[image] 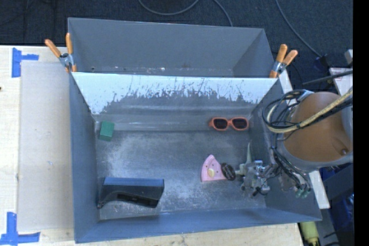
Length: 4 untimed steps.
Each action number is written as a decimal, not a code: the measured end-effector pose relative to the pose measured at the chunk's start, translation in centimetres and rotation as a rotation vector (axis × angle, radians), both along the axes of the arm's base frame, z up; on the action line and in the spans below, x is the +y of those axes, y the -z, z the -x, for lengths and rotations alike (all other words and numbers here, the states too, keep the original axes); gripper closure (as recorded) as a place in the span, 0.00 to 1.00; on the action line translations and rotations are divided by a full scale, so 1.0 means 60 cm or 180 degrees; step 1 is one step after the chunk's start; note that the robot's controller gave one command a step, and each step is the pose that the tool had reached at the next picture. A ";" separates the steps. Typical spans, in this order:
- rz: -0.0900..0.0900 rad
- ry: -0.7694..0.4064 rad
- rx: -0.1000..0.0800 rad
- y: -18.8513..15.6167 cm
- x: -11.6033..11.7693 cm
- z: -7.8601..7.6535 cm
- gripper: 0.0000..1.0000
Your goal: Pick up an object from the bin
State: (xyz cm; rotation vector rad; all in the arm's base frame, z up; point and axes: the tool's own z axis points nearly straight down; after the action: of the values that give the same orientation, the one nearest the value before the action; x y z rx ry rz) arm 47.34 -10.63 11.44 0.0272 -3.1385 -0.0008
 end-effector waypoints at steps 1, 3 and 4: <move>0.0004 0.0008 0.0006 0.021 0.017 -0.008 1.00; 0.0013 0.0261 0.0007 0.062 0.070 -0.042 1.00; -0.0012 0.0057 0.0006 0.072 0.173 -0.105 1.00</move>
Offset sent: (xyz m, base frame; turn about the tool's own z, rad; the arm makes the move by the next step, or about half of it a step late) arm -0.0039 -0.0112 -0.0444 0.1894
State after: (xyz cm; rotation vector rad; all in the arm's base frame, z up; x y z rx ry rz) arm 53.61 -0.23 7.15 -0.0010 -3.1367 -0.0069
